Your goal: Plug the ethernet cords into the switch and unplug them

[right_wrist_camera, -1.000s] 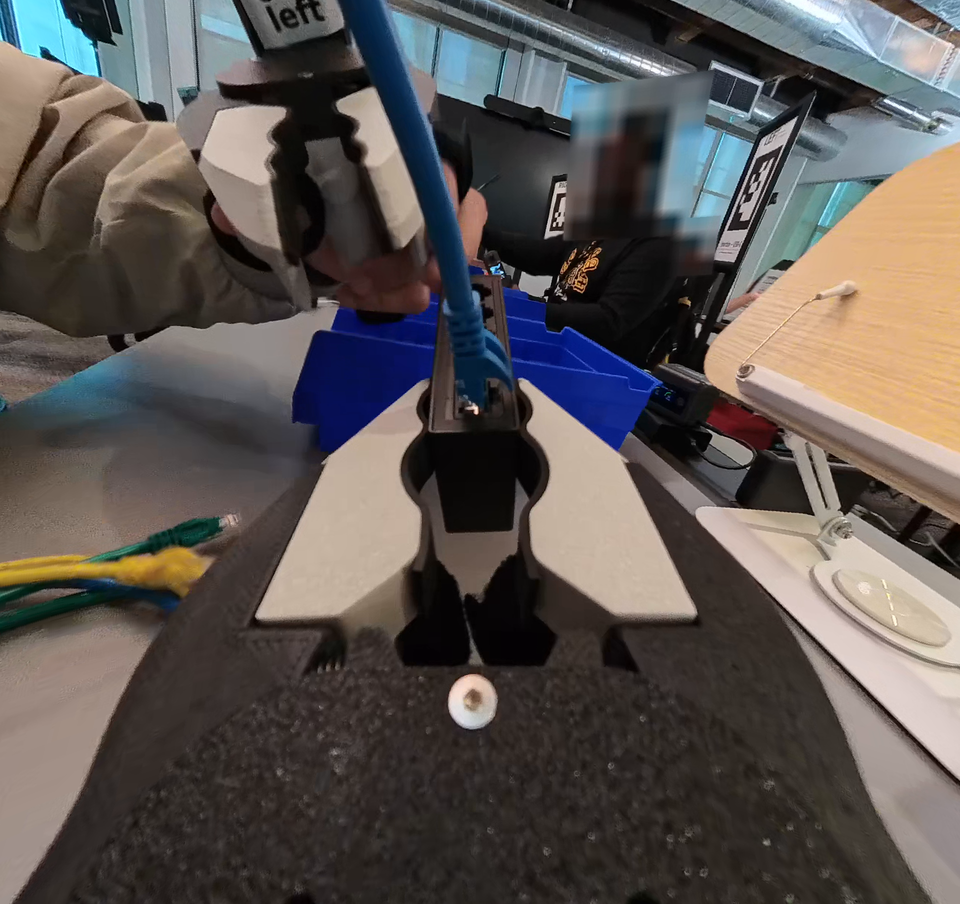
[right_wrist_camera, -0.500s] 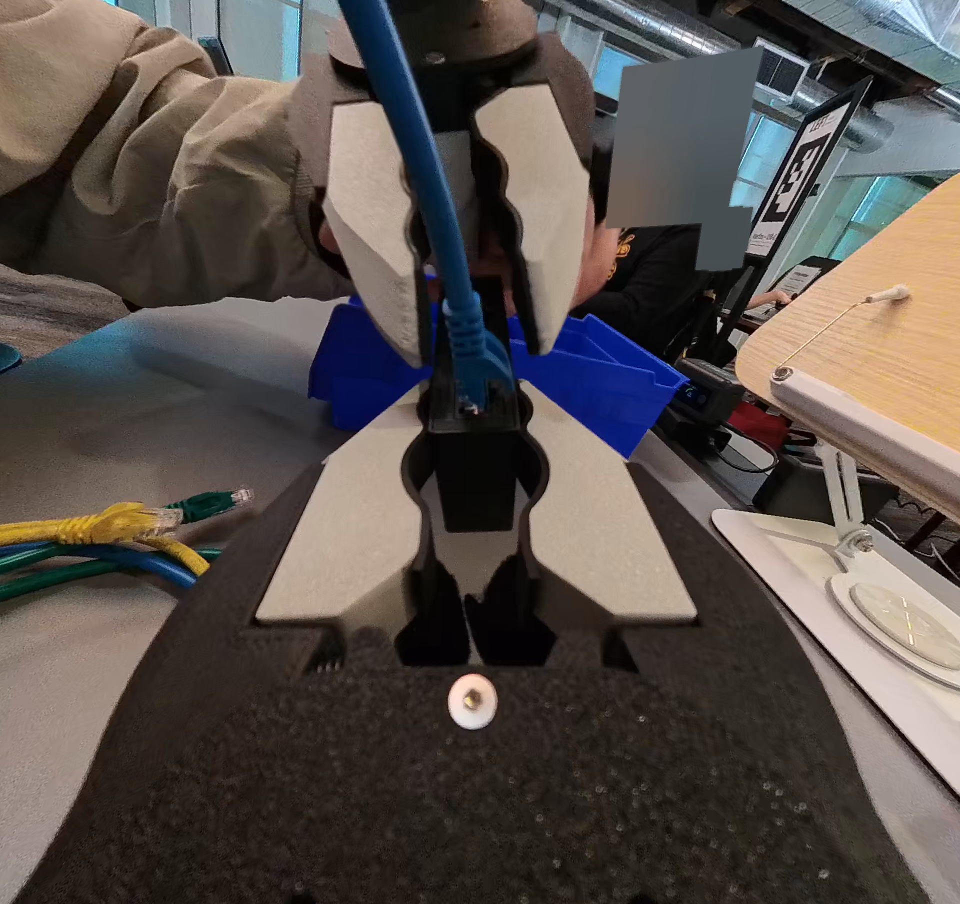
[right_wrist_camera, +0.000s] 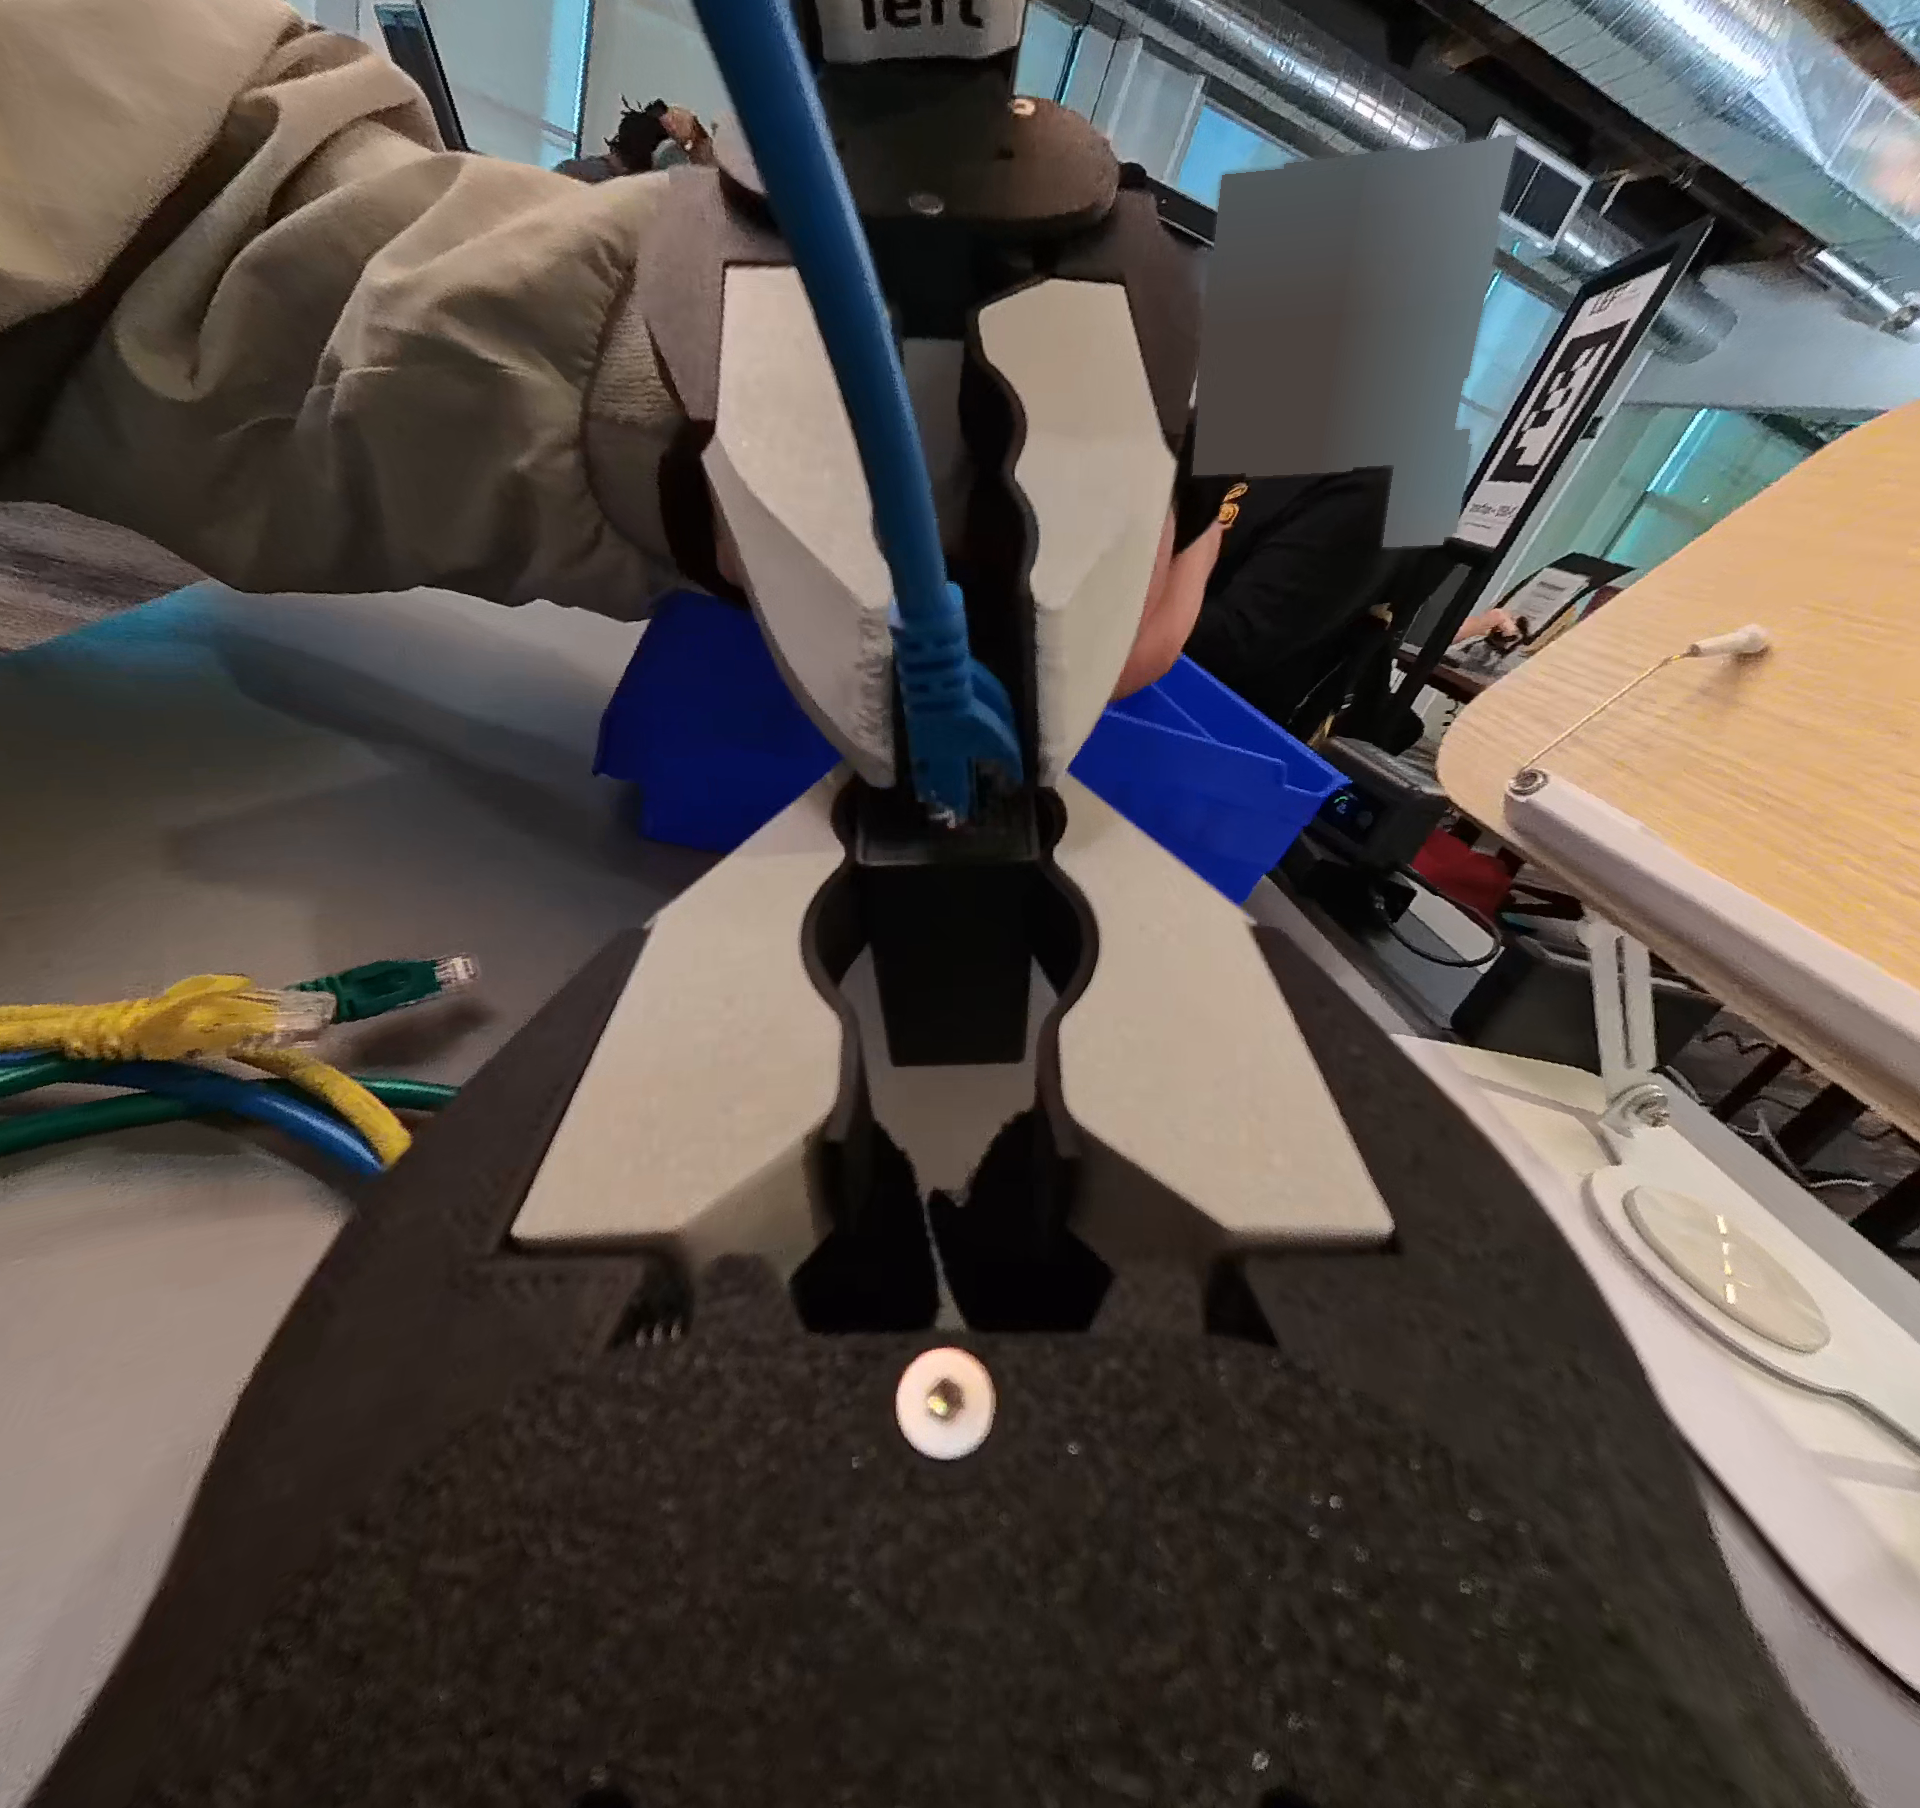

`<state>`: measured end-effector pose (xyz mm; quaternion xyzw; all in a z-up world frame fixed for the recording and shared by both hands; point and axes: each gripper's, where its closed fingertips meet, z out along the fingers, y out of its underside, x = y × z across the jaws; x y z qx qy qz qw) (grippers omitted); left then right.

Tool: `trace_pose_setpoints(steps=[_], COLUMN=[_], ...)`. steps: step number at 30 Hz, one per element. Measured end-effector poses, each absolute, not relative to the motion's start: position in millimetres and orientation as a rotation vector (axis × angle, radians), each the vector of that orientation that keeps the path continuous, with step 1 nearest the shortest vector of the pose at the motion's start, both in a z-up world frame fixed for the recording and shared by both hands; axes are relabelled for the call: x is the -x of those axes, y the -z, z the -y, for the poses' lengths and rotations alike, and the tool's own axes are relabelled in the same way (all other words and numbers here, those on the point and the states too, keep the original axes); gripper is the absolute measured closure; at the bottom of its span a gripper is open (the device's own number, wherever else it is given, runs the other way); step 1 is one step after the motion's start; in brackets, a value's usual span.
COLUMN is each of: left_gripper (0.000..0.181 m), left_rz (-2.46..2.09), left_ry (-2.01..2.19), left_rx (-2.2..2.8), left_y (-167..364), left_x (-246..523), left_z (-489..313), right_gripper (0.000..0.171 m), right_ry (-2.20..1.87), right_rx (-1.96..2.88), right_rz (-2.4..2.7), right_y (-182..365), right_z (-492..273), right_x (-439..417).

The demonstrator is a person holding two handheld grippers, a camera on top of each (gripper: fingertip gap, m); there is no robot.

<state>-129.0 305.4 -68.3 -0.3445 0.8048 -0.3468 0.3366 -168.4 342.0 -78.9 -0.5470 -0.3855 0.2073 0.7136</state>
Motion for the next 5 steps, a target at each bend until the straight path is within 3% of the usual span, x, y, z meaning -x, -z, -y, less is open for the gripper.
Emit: trace_pose_setpoints(steps=[5], left_gripper=[0.167], left_rz=[-2.105], left_ry=[0.844], left_rx=[0.848], left_y=[71.0], left_x=[132.8], left_z=[-304.8], right_gripper=[0.145], right_ry=[-0.35], right_rx=[1.195], right_rz=[0.887], right_y=[80.7], right_z=[-343.0], right_x=[169.2])
